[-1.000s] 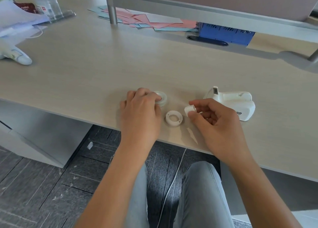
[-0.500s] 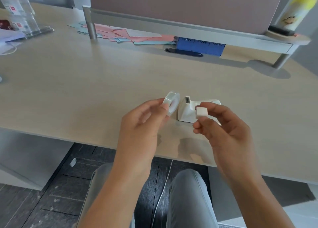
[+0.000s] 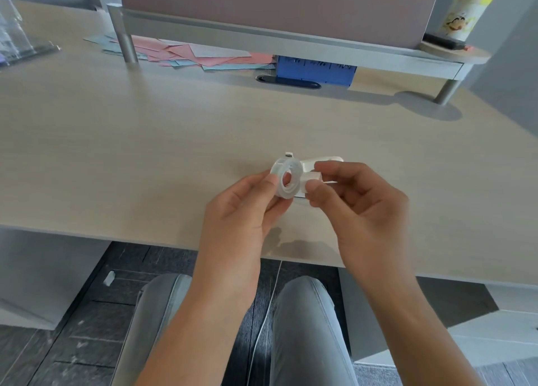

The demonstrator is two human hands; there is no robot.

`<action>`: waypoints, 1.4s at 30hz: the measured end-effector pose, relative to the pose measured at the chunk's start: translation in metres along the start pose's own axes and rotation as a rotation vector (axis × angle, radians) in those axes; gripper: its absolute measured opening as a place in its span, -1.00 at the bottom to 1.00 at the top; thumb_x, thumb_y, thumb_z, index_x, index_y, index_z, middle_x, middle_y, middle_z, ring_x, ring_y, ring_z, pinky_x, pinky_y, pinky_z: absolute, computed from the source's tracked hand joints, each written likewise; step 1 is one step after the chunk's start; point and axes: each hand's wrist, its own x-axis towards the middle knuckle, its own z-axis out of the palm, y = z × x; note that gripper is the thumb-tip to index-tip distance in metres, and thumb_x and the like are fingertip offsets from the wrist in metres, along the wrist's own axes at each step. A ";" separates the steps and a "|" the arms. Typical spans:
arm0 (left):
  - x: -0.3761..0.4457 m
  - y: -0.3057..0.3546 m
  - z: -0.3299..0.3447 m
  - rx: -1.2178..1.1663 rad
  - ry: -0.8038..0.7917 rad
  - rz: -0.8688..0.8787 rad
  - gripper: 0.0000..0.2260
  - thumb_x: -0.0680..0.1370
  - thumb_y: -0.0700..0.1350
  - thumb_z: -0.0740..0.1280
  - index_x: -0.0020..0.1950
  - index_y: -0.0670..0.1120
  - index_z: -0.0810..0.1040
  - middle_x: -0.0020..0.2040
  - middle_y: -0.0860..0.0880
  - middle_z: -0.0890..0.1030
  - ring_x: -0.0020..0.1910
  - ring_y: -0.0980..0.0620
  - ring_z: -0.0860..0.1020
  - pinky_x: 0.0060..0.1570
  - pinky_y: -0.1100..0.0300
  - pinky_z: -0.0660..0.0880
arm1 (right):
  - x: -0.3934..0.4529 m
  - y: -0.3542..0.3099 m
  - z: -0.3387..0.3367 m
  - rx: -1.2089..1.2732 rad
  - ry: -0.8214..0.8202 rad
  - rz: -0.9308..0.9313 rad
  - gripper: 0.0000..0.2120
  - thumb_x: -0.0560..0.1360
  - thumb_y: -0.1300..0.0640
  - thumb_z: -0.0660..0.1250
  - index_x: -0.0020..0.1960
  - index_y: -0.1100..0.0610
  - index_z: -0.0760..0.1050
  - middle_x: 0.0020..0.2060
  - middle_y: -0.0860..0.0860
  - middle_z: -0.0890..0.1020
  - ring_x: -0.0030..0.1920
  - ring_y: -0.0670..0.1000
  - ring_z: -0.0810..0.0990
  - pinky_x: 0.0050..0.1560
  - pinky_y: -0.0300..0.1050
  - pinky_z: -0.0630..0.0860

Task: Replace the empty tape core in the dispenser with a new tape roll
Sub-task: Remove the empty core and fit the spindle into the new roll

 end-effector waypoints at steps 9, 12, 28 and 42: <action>-0.006 -0.004 -0.002 0.039 -0.006 0.034 -0.85 0.59 -0.25 0.39 -0.01 -0.13 0.77 0.03 -0.15 0.79 0.13 -0.06 0.74 0.33 0.00 0.57 | -0.007 0.004 0.005 -0.088 -0.070 -0.136 -0.74 0.48 0.33 0.55 0.08 0.04 0.69 -0.05 0.02 0.74 -0.16 -0.14 0.68 -0.03 -0.31 0.59; -0.006 -0.005 -0.003 0.075 -0.010 0.049 -0.84 0.57 -0.27 0.40 0.06 -0.14 0.76 0.03 -0.11 0.80 0.15 -0.03 0.73 0.33 0.02 0.57 | -0.007 0.005 0.006 -0.083 -0.054 -0.118 -0.74 0.47 0.32 0.56 0.09 0.06 0.69 -0.12 -0.07 0.73 -0.16 -0.16 0.69 -0.03 -0.34 0.59; -0.009 -0.007 -0.005 0.143 -0.012 0.061 -0.83 0.57 -0.25 0.43 0.05 -0.06 0.78 0.02 -0.08 0.80 0.17 -0.07 0.73 0.35 -0.12 0.55 | -0.007 0.008 0.005 -0.080 -0.107 -0.153 -0.71 0.51 0.33 0.51 0.17 0.06 0.69 -0.04 -0.04 0.74 -0.10 -0.10 0.70 0.02 -0.28 0.59; -0.009 -0.009 -0.003 0.293 -0.026 0.182 -0.82 0.55 -0.29 0.45 0.02 -0.04 0.77 -0.11 0.01 0.81 -0.12 0.18 0.73 -0.08 0.33 0.62 | -0.006 0.009 0.001 -0.265 -0.120 -0.234 -0.74 0.53 0.33 0.50 0.17 0.09 0.71 0.00 0.02 0.70 -0.05 -0.06 0.72 0.04 -0.30 0.60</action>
